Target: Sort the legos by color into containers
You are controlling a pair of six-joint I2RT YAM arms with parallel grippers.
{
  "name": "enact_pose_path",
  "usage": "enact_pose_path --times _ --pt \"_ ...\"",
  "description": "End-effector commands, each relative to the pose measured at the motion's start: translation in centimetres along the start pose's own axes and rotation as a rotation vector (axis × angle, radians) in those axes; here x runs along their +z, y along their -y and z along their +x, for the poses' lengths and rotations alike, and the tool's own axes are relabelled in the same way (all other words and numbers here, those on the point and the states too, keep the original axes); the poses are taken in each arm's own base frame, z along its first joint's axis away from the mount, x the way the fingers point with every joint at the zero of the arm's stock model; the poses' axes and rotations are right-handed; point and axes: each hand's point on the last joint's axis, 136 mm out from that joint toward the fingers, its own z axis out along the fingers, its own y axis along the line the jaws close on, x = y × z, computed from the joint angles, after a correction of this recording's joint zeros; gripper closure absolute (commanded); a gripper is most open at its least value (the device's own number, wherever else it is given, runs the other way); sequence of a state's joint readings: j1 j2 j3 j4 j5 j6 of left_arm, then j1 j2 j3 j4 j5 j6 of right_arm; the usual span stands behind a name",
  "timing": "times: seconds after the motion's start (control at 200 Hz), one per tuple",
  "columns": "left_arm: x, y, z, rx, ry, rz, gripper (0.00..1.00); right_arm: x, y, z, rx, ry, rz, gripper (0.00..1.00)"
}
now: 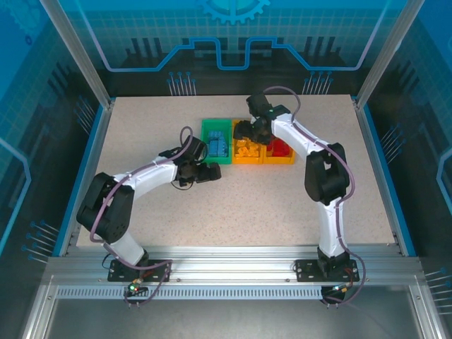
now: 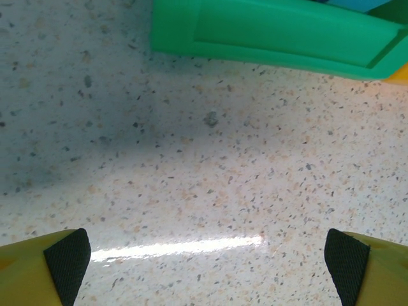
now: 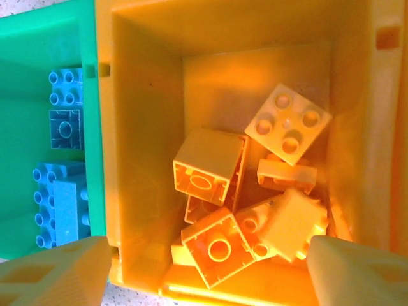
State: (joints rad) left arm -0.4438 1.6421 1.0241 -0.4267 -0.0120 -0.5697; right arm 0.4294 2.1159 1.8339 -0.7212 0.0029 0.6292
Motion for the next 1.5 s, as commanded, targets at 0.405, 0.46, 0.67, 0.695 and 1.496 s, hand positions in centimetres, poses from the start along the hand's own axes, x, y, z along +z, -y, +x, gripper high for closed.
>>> enact_pose_path --times 0.405,0.46,0.67,0.695,1.496 --pt "-4.8 -8.5 -1.0 0.01 0.261 -0.329 0.01 -13.9 15.7 3.9 -0.213 0.498 0.444 0.0" --pt "-5.9 -9.8 -1.4 0.019 0.323 -0.377 0.01 -13.9 18.9 5.3 -0.197 0.548 0.49 0.0" --pt "-8.4 -12.8 -2.9 -0.063 0.5 -0.364 0.01 -14.1 23.1 7.8 -0.136 0.795 0.413 0.0" --pt "-8.9 -12.8 -3.2 -0.064 0.523 -0.358 0.01 -14.1 23.2 7.7 -0.137 0.815 0.401 0.0" --pt "-5.3 -14.3 -11.0 0.24 0.865 -0.134 0.01 -8.1 21.8 3.1 -0.293 0.762 0.279 0.0"
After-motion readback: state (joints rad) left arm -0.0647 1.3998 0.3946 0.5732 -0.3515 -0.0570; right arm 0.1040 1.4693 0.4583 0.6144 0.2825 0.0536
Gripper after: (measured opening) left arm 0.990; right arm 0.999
